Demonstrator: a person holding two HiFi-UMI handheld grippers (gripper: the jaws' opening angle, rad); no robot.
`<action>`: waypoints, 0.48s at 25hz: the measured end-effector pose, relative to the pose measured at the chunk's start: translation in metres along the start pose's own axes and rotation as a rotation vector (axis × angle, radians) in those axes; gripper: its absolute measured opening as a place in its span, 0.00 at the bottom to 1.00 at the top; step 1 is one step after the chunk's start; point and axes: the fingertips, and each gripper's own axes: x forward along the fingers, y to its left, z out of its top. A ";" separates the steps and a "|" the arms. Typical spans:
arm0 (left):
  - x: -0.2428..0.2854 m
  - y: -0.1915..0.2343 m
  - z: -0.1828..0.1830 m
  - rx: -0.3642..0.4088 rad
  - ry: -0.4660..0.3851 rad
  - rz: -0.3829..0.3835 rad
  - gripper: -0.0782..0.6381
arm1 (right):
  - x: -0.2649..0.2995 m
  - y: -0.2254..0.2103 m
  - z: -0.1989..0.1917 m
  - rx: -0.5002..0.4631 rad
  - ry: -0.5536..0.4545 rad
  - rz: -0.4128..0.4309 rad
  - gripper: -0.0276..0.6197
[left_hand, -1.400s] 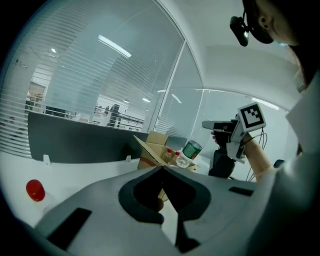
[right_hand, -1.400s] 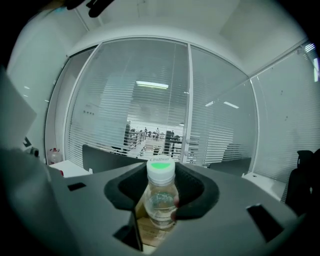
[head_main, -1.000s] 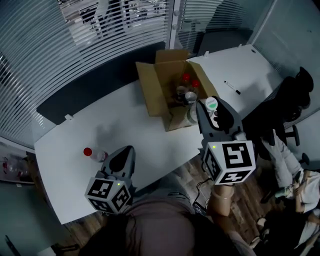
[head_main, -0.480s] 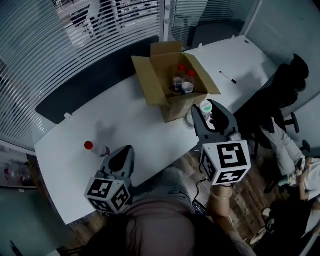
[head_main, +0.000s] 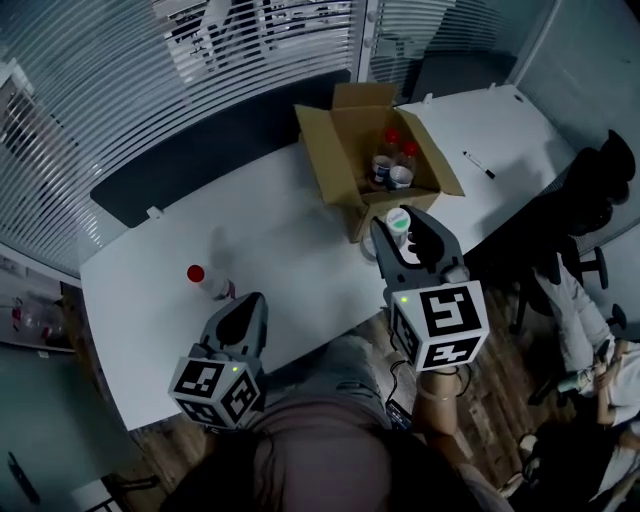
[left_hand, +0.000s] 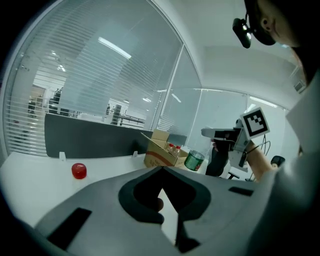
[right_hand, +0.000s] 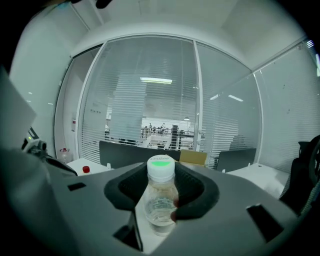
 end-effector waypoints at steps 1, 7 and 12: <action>-0.002 0.003 0.000 -0.003 -0.004 0.011 0.12 | 0.004 0.005 0.000 -0.005 0.000 0.015 0.32; -0.020 0.025 0.001 -0.031 -0.034 0.100 0.12 | 0.028 0.038 0.001 -0.028 0.003 0.120 0.32; -0.036 0.042 0.000 -0.058 -0.061 0.184 0.12 | 0.048 0.069 0.003 -0.046 0.004 0.221 0.32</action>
